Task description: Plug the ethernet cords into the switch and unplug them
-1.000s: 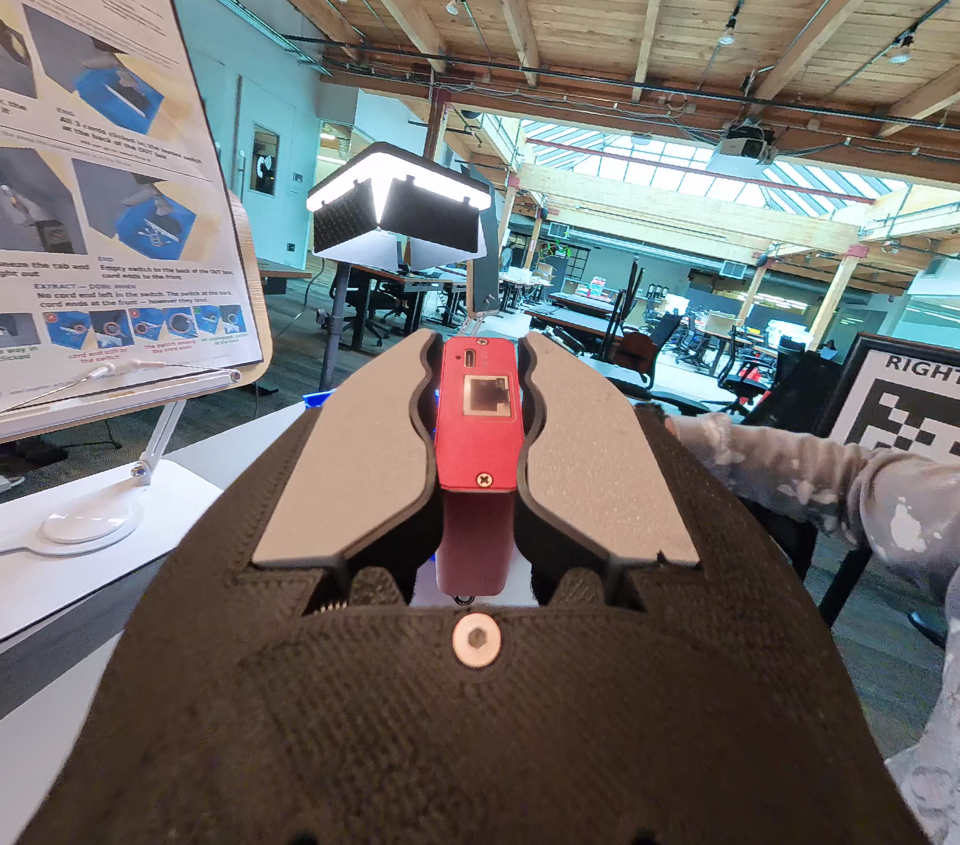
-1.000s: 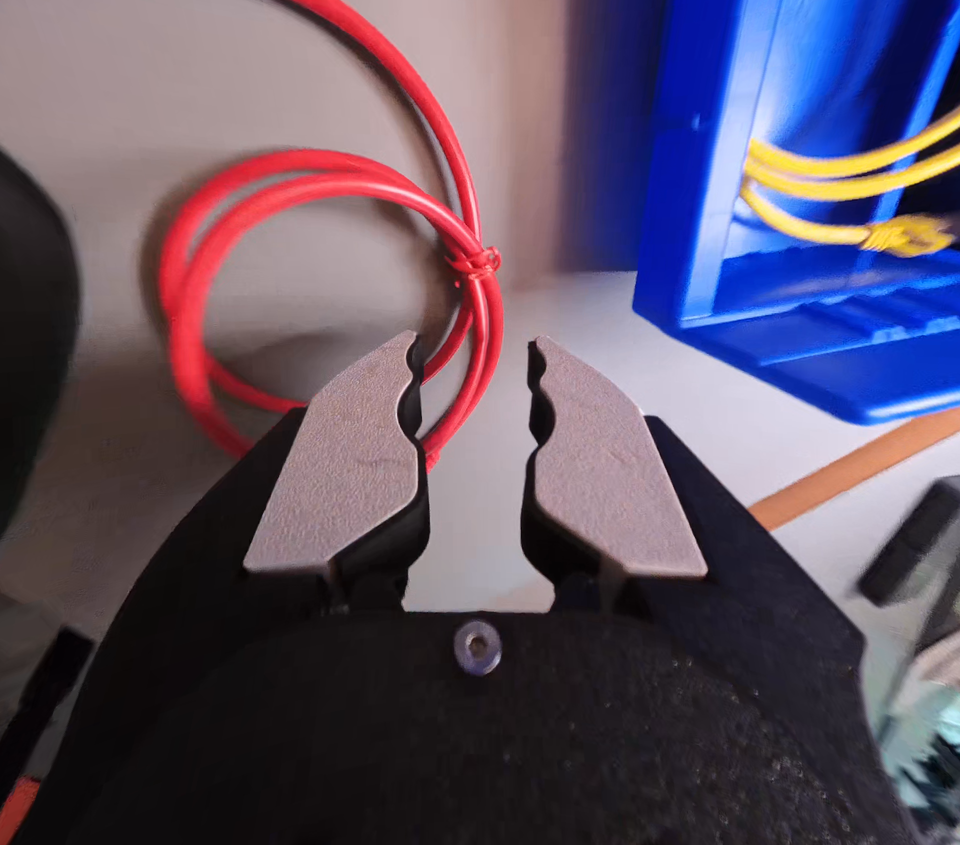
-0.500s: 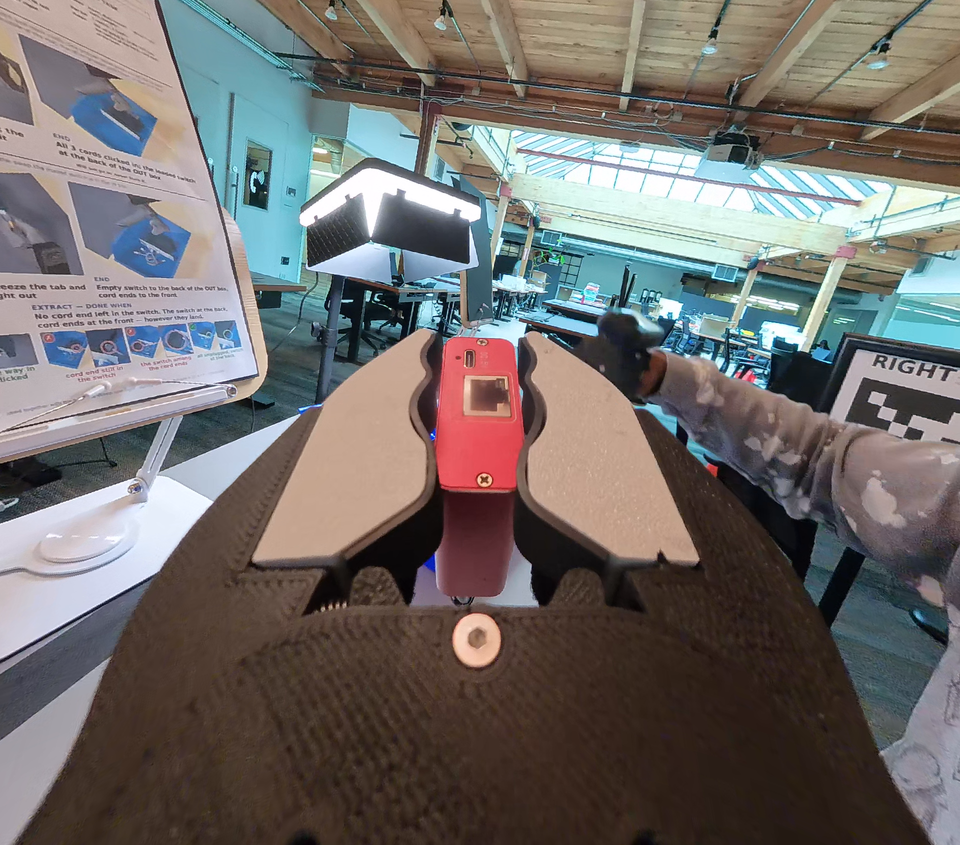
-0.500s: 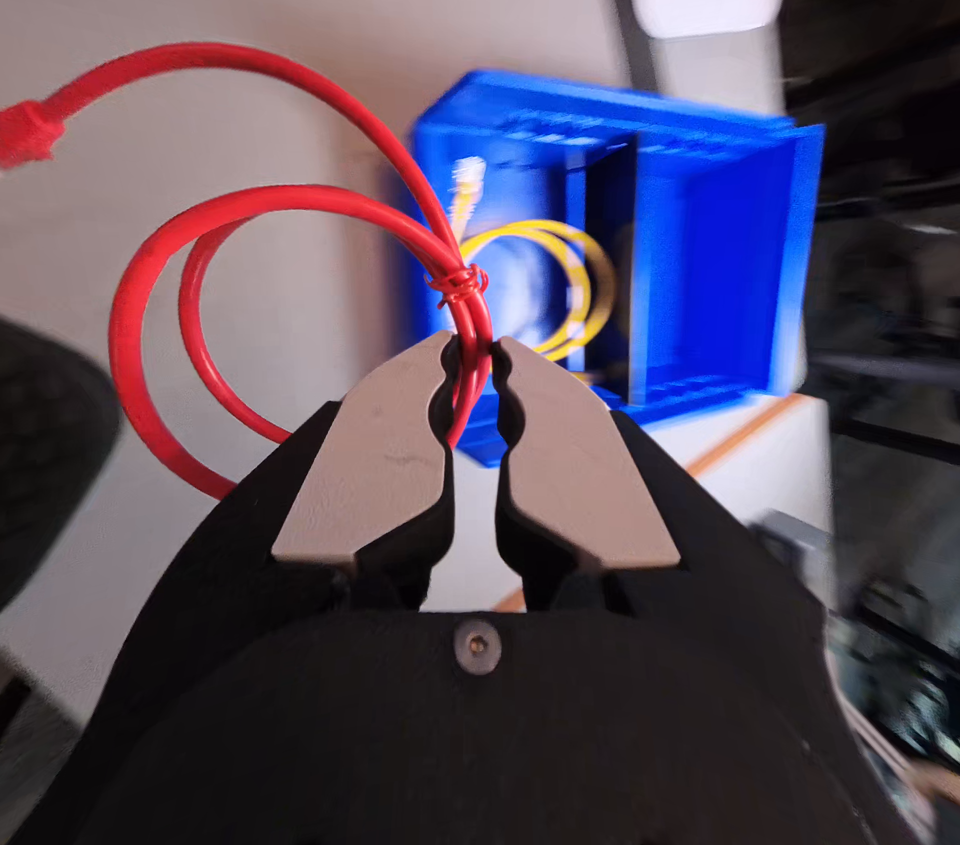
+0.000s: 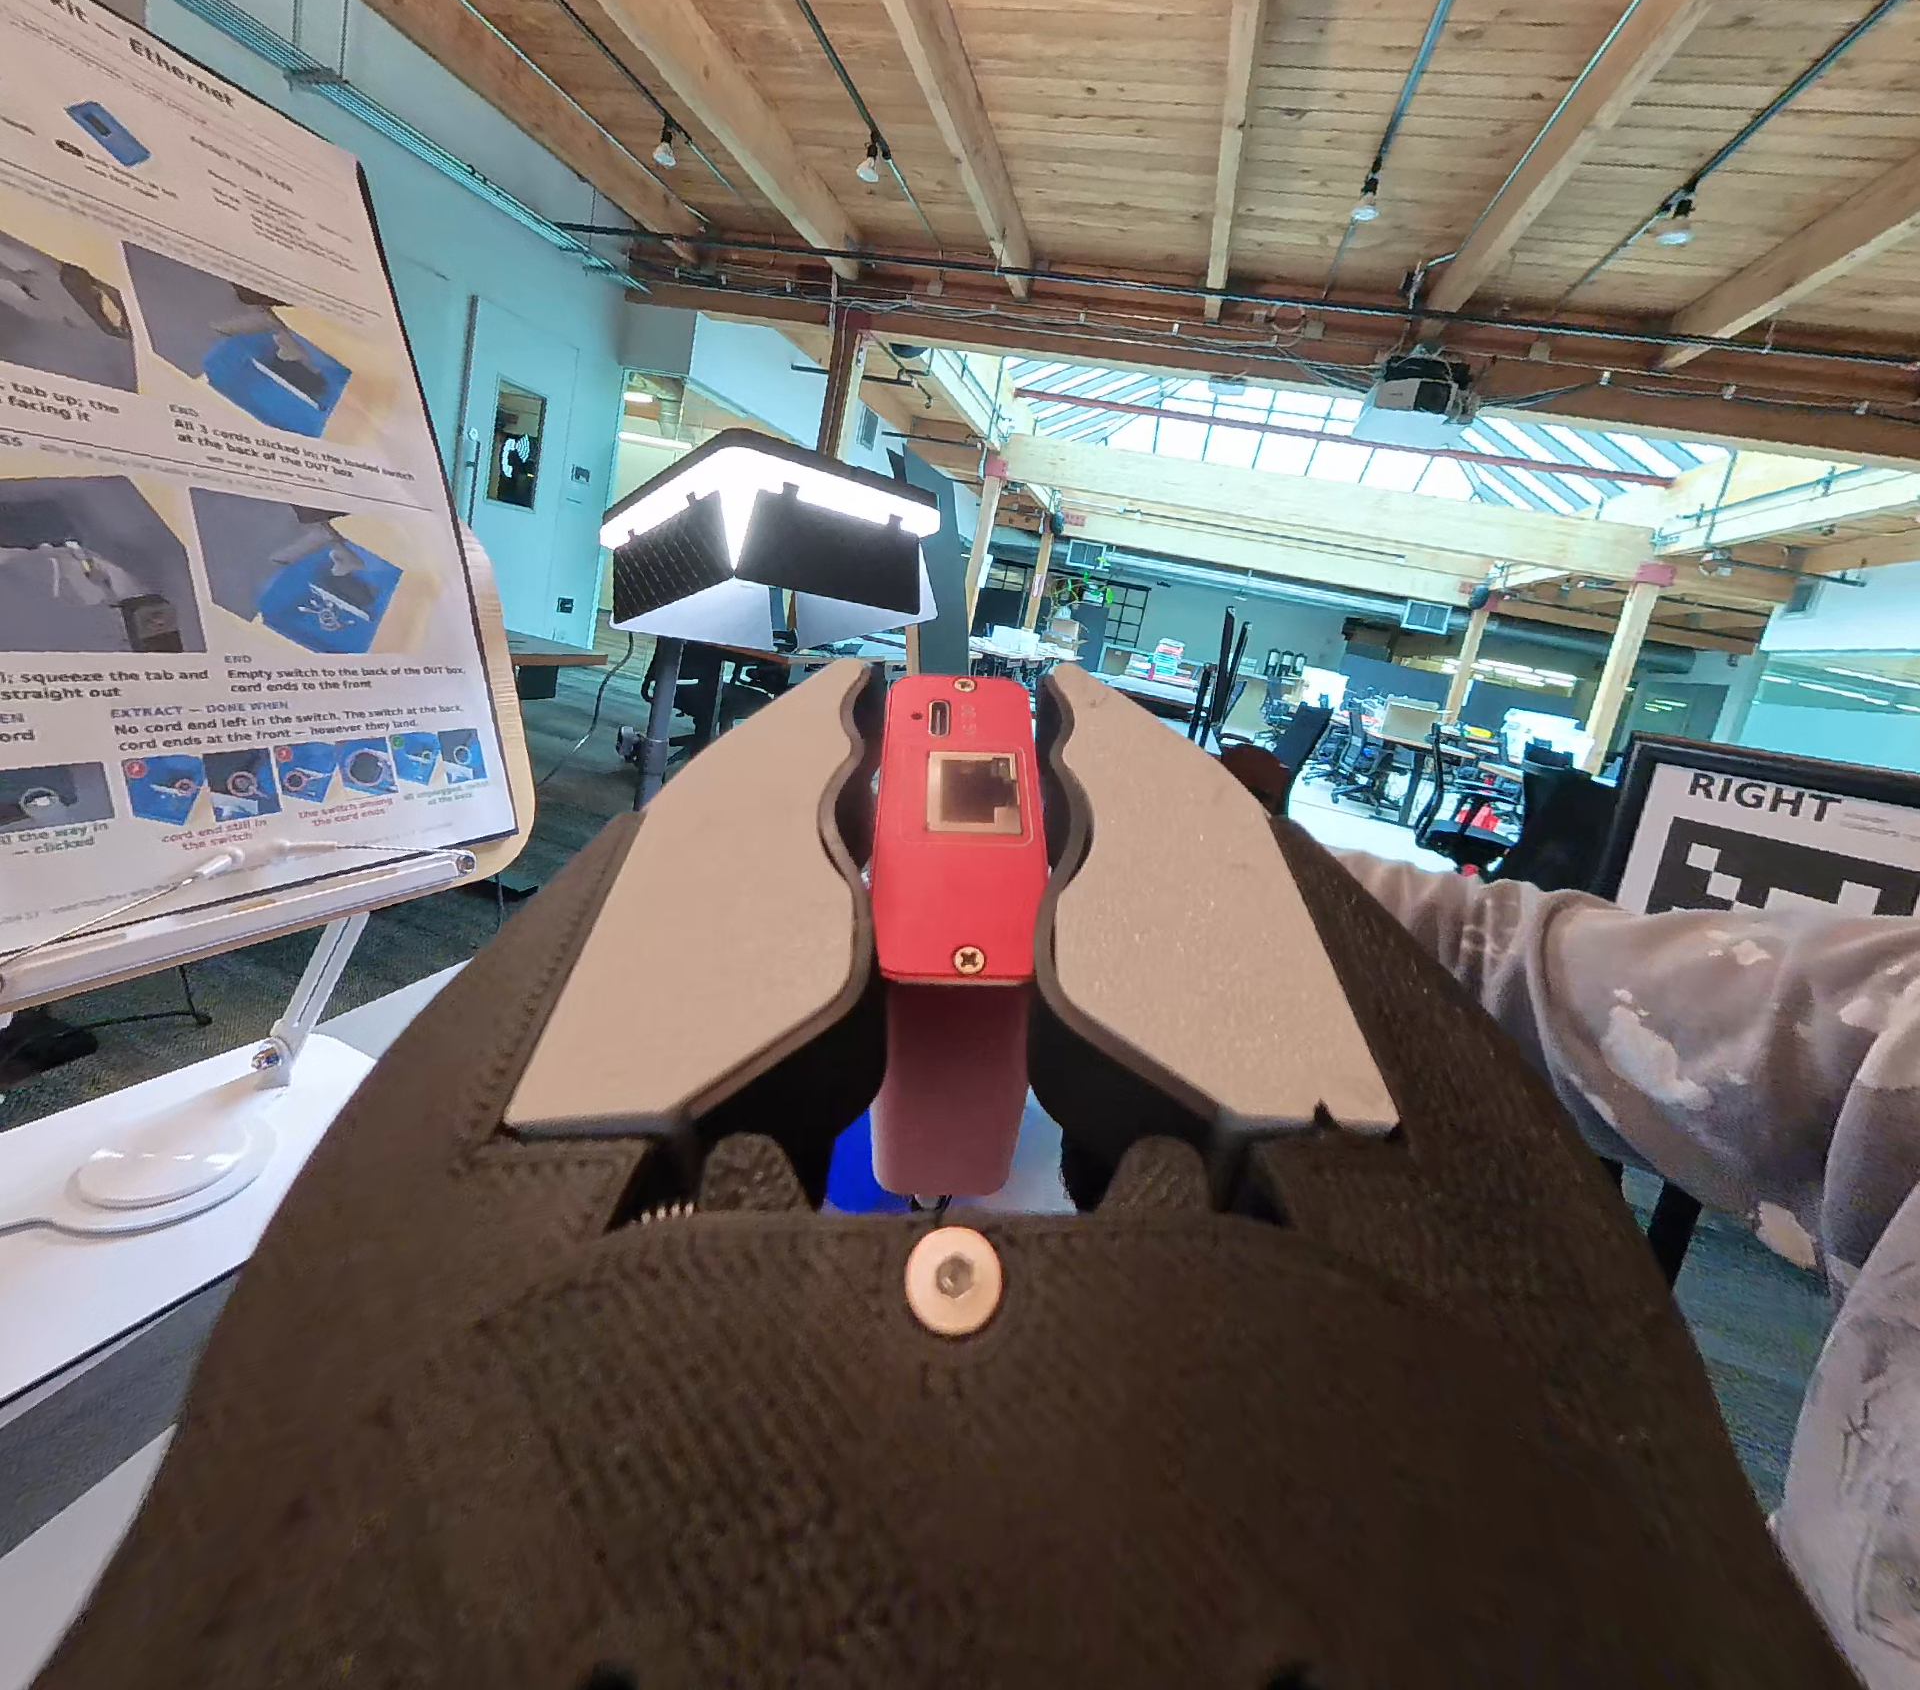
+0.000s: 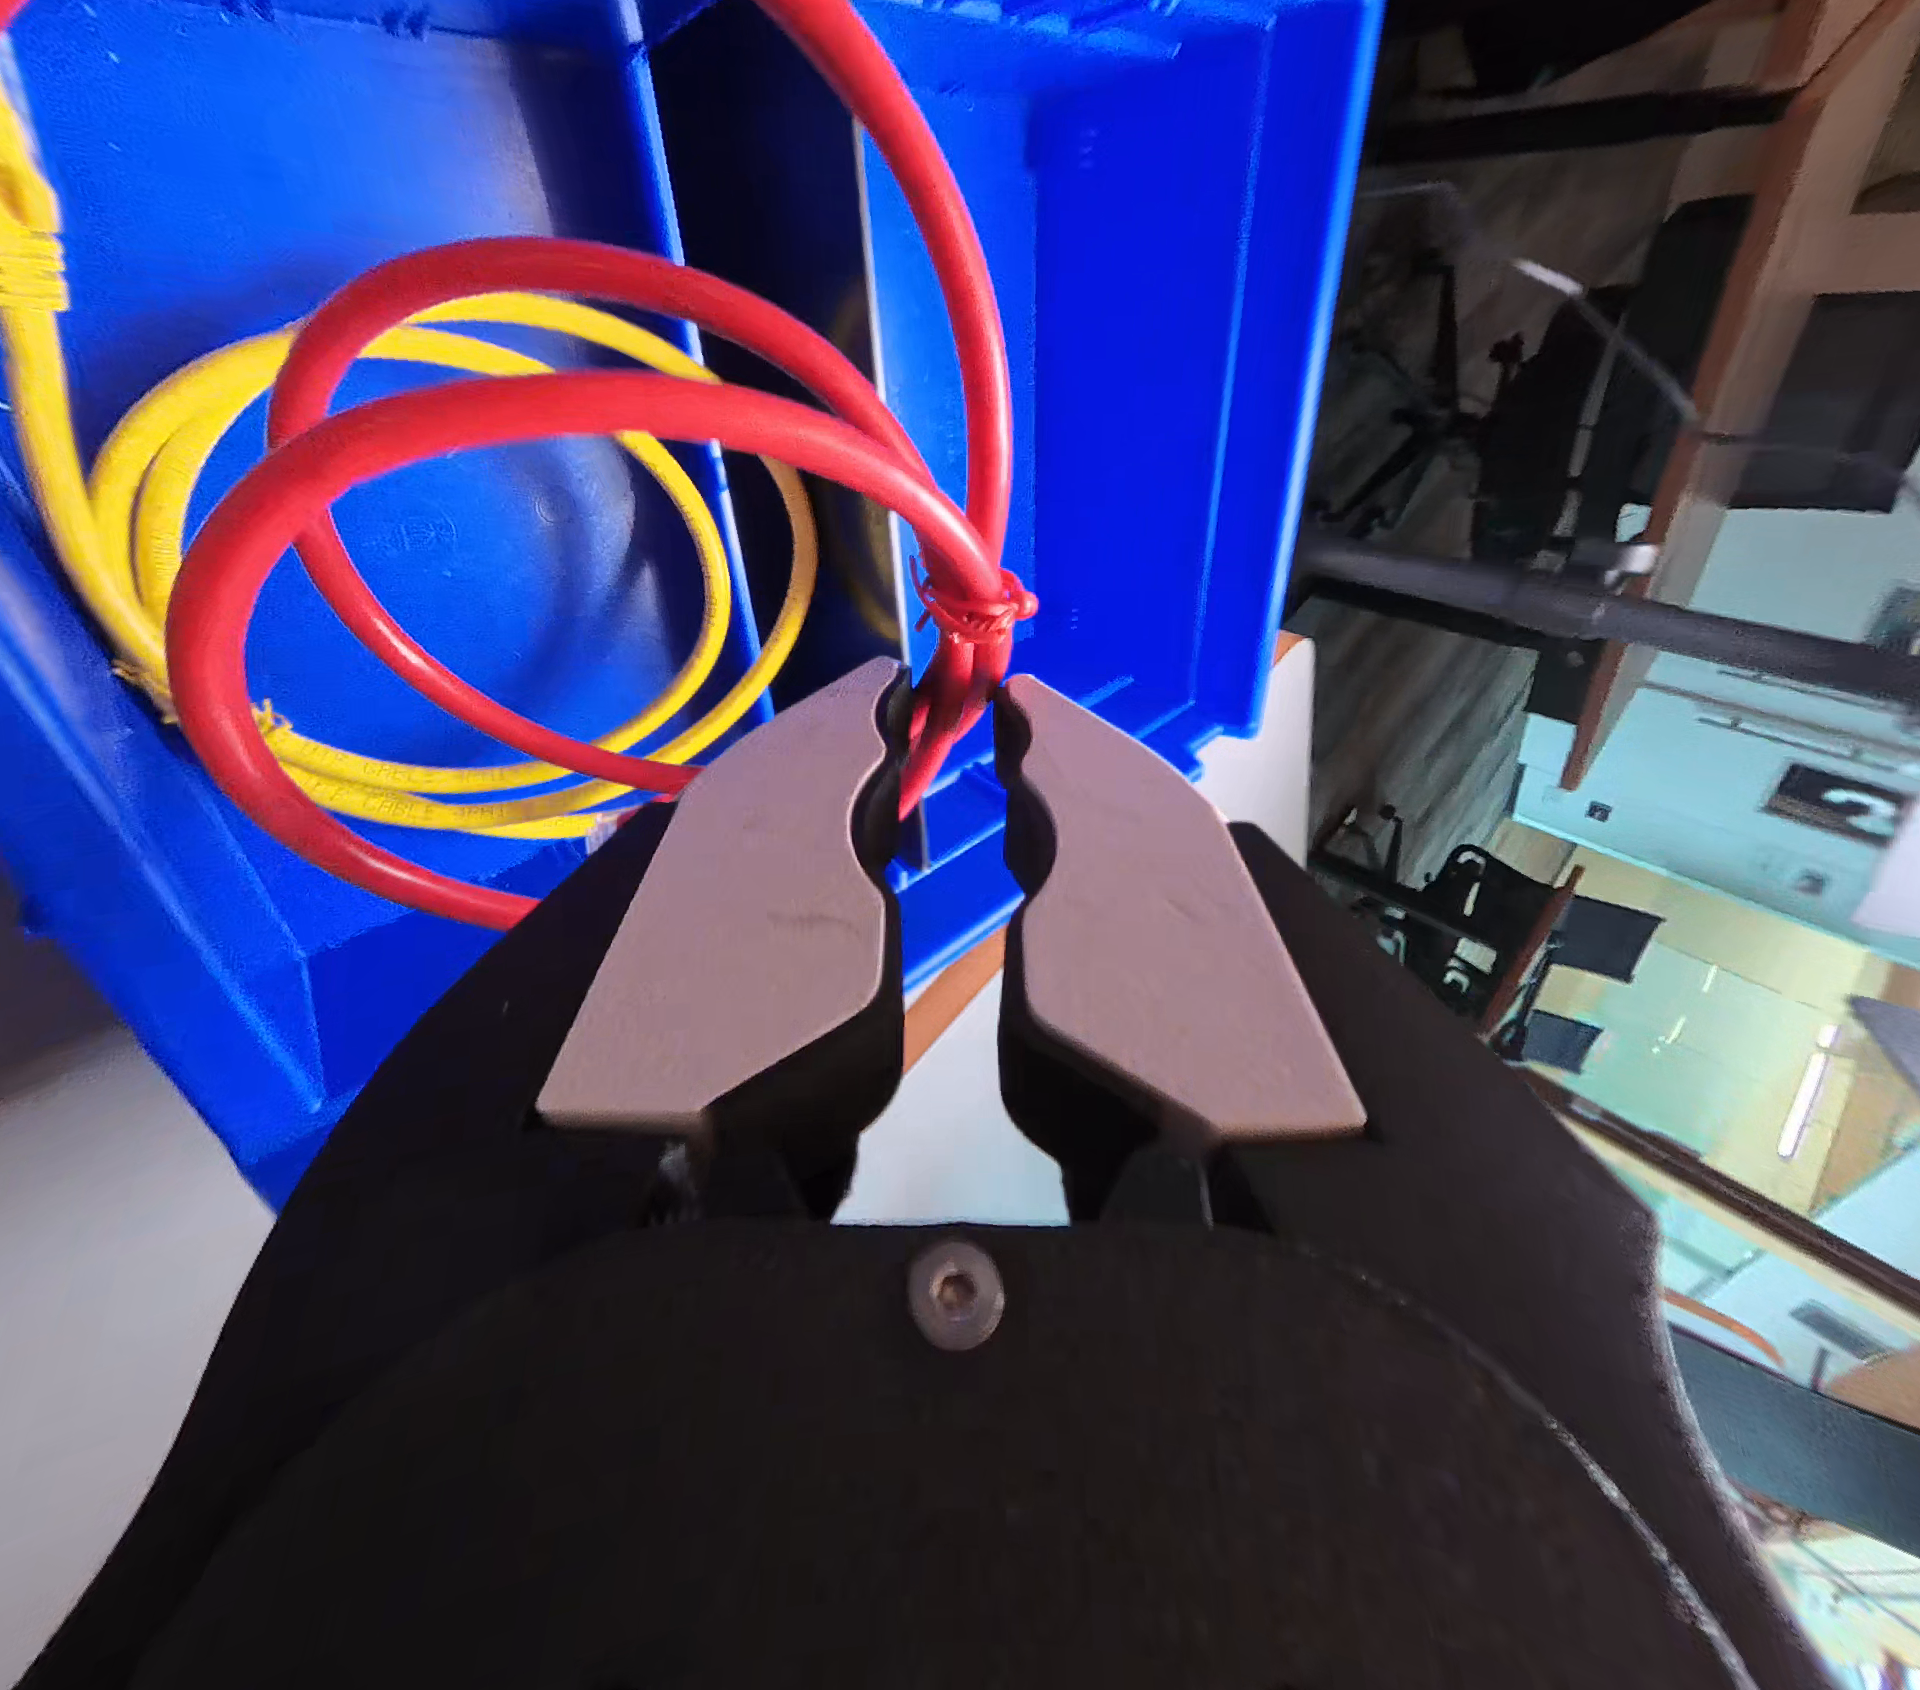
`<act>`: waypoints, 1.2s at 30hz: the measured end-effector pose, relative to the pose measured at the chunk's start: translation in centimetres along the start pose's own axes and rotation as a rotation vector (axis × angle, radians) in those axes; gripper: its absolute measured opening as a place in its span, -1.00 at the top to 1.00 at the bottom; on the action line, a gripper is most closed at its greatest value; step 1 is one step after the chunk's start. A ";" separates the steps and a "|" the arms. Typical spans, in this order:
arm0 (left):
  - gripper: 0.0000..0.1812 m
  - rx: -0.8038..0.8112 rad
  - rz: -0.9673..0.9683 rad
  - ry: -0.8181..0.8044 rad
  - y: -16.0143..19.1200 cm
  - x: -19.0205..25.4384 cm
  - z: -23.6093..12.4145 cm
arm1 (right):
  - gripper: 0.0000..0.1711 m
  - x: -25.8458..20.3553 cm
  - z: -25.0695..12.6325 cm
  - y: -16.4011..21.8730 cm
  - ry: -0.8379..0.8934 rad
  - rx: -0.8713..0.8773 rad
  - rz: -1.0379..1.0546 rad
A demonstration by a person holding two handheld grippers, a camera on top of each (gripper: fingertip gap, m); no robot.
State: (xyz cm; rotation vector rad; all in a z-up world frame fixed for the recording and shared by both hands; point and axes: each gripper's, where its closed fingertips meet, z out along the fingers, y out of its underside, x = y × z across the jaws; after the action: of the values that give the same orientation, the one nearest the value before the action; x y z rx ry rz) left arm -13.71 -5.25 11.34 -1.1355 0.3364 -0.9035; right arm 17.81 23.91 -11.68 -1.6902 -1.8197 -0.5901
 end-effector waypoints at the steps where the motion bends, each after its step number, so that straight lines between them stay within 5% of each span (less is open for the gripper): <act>1: 0.68 -0.001 0.000 0.000 0.1 0.0 0.0 | 0.81 -0.4 0.7 0.6 -0.018 -0.031 0.010; 6: 0.69 -0.016 0.000 0.005 0.6 0.2 0.4 | 0.67 -0.5 1.5 2.9 -0.054 -0.146 0.070; 11: 0.68 -0.021 0.001 0.014 0.9 0.6 0.9 | 0.61 2.2 -3.1 0.2 -0.008 0.064 0.226; 18: 0.68 0.014 0.004 -0.005 1.1 0.8 1.3 | 0.63 1.0 -18.1 -12.7 -0.186 0.875 0.500; 22: 0.68 0.093 0.020 -0.056 0.3 0.2 1.0 | 0.75 -5.0 -28.3 -18.3 -0.405 1.341 0.531; 28: 0.68 0.260 -0.017 -0.108 0.0 -0.2 0.8 | 0.62 -16.7 -26.9 -27.5 -0.792 1.368 0.589; 35: 0.69 0.387 -0.123 -0.015 0.4 1.8 1.5 | 0.44 -11.2 -28.1 -29.6 -0.950 1.694 1.012; 36: 0.69 0.396 -0.144 0.008 0.5 2.2 1.7 | -0.25 -10.4 -28.5 -29.2 -0.954 1.726 1.016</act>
State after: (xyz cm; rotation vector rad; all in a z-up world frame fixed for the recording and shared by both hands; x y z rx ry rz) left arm -11.05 -5.76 12.05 -0.7965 0.0747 -1.0474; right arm -7.63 -5.74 4.18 -1.1264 -0.7847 1.8717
